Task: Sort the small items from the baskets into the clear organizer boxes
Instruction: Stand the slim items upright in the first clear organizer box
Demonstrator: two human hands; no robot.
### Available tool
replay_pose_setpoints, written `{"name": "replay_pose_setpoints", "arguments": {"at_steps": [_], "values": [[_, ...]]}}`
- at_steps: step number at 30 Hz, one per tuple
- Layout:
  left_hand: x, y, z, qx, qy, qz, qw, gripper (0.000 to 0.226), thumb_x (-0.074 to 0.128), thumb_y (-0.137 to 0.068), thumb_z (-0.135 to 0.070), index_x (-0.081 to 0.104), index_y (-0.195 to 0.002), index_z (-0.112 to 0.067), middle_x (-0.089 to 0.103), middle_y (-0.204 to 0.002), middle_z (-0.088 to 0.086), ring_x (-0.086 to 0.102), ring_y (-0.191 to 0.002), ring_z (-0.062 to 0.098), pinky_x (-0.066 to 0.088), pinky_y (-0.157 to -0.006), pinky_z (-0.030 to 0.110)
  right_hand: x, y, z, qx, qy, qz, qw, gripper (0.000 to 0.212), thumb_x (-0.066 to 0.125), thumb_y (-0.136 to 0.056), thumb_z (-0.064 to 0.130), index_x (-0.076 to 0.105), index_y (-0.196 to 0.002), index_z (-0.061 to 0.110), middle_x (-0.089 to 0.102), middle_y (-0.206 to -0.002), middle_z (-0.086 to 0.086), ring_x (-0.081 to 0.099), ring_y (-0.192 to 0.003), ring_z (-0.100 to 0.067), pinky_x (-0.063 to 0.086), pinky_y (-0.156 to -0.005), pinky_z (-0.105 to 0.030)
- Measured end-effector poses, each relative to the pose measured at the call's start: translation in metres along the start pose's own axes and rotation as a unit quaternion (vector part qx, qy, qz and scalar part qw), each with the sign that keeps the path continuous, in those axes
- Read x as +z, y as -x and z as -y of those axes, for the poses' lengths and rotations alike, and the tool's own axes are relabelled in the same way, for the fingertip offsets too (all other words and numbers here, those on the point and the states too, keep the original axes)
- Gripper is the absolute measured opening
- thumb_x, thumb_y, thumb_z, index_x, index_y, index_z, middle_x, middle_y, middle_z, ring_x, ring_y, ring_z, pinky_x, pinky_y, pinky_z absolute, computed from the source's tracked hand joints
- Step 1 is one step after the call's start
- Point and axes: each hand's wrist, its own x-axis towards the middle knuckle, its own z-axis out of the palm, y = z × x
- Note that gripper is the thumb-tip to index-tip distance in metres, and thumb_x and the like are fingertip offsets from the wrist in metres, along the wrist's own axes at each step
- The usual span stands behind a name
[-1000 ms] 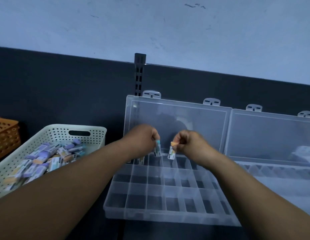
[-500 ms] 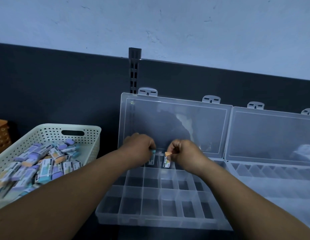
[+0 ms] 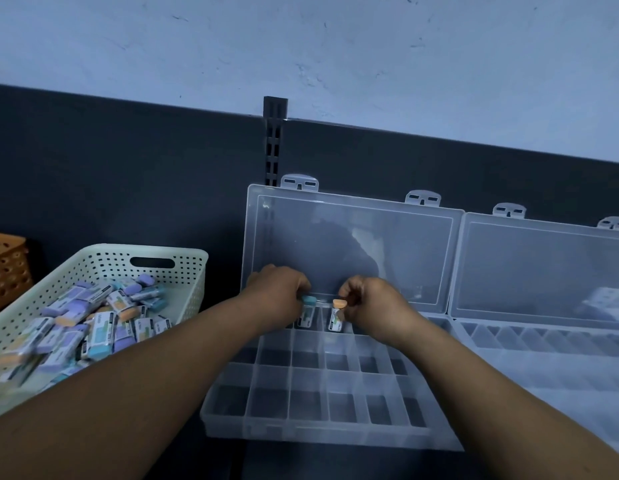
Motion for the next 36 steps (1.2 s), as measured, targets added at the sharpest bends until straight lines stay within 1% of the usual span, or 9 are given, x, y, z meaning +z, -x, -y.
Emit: {"name": "replay_pose_setpoints", "arguments": {"at_steps": [6, 9, 12, 15, 20, 27, 30, 32, 36], "values": [[-0.015, 0.012, 0.007, 0.005, 0.055, -0.016, 0.998, 0.030, 0.065, -0.083, -0.020, 0.067, -0.112, -0.024, 0.065, -0.115, 0.000, 0.056, -0.111, 0.021, 0.048, -0.094, 0.037, -0.011, 0.006, 0.016, -0.025, 0.039, -0.034, 0.998, 0.019, 0.074, -0.081, 0.018, 0.061, -0.095, 0.020, 0.062, -0.088, 0.003, 0.060, -0.082, -0.018, 0.049, -0.076, -0.028], [-0.031, 0.022, 0.015, 0.008, 0.059, -0.050, 0.997, 0.041, 0.067, -0.084, -0.023, 0.060, -0.125, -0.023, 0.058, -0.125, -0.001, 0.053, -0.116, 0.018, 0.043, -0.100, 0.031, -0.016, 0.012, 0.040, -0.066, 0.017, -0.058, 0.996, 0.016, 0.071, -0.084, 0.018, 0.061, -0.095, 0.023, 0.059, -0.085, 0.007, 0.060, -0.083, -0.017, 0.049, -0.078, -0.029], [-0.050, 0.037, 0.030, 0.018, 0.034, -0.089, 0.995, 0.041, 0.064, -0.087, -0.025, 0.058, -0.127, -0.022, 0.056, -0.123, -0.001, 0.053, -0.113, 0.017, 0.040, -0.095, 0.026, -0.011, 0.017, 0.070, -0.123, 0.023, -0.056, 0.991, 0.012, 0.069, -0.085, 0.019, 0.060, -0.091, 0.024, 0.057, -0.081, 0.009, 0.058, -0.081, -0.016, 0.047, -0.074, -0.028], [-0.068, 0.055, 0.054, 0.006, 0.000, -0.110, 0.994, 0.038, 0.063, -0.087, -0.026, 0.059, -0.124, -0.025, 0.057, -0.117, 0.001, 0.054, -0.109, 0.020, 0.043, -0.093, 0.031, 0.000, 0.020, 0.098, -0.170, 0.060, -0.043, 0.983, 0.010, 0.067, -0.086, 0.023, 0.062, -0.095, 0.024, 0.058, -0.093, 0.004, 0.056, -0.086, -0.015, 0.040, -0.071, -0.025], [-0.088, 0.088, 0.108, -0.080, -0.022, -0.110, 0.990, 0.037, 0.063, -0.086, -0.028, 0.060, -0.123, -0.026, 0.059, -0.117, -0.003, 0.057, -0.105, 0.016, 0.044, -0.089, 0.028, 0.025, 0.023, 0.143, -0.242, 0.075, 0.005, 0.967, 0.034, 0.065, -0.088, 0.026, 0.061, -0.122, 0.020, 0.057, -0.117, 0.001, 0.056, -0.105, -0.015, 0.044, -0.090, -0.026], [-0.089, 0.134, 0.165, -0.159, -0.042, -0.037, 0.986, 0.034, 0.065, -0.085, -0.031, 0.062, -0.119, -0.026, 0.061, -0.120, -0.003, 0.058, -0.104, 0.017, 0.048, -0.082, 0.029, 0.076, 0.021, 0.197, -0.292, 0.145, 0.091, 0.941, 0.051, 0.064, -0.088, 0.033, 0.050, -0.136, 0.022, 0.048, -0.138, -0.002, 0.047, -0.124, -0.021, 0.040, -0.102, -0.031], [-0.083, 0.139, 0.173, -0.142, -0.056, -0.031, 0.988, 0.028, 0.067, -0.080, -0.030, 0.066, -0.108, -0.027, 0.061, -0.108, -0.003, 0.059, -0.098, 0.019, 0.047, -0.074, 0.029, 0.097, 0.013, 0.214, -0.296, 0.223, 0.141, 0.918, 0.048, 0.066, -0.086, 0.031, 0.054, -0.131, 0.019, 0.048, -0.139, -0.007, 0.051, -0.118, -0.025, 0.045, -0.090, -0.032], [-0.078, 0.140, 0.176, -0.120, -0.072, -0.029, 0.990, 0.027, 0.070, -0.074, -0.030, 0.067, -0.100, -0.026, 0.058, -0.102, -0.002, 0.057, -0.096, 0.020, 0.049, -0.079, 0.034, 0.110, 0.006, 0.222, -0.296, 0.288, 0.165, 0.895, 0.042, 0.067, -0.082, 0.029, 0.059, -0.121, 0.017, 0.053, -0.133, -0.008, 0.058, -0.104, -0.026, 0.048, -0.079, -0.030], [-0.070, 0.142, 0.184, -0.102, -0.099, -0.023, 0.990, 0.024, 0.066, -0.074, -0.030, 0.063, -0.096, -0.023, 0.052, -0.099, 0.001, 0.053, -0.095, 0.022, 0.049, -0.080, 0.039, 0.126, -0.002, 0.228, -0.284, 0.390, 0.194, 0.854, 0.047, 0.073, -0.074, 0.039, 0.057, -0.116, 0.025, 0.064, -0.106, 0.000, 0.060, -0.089, -0.023, 0.052, -0.078, -0.032]]}}
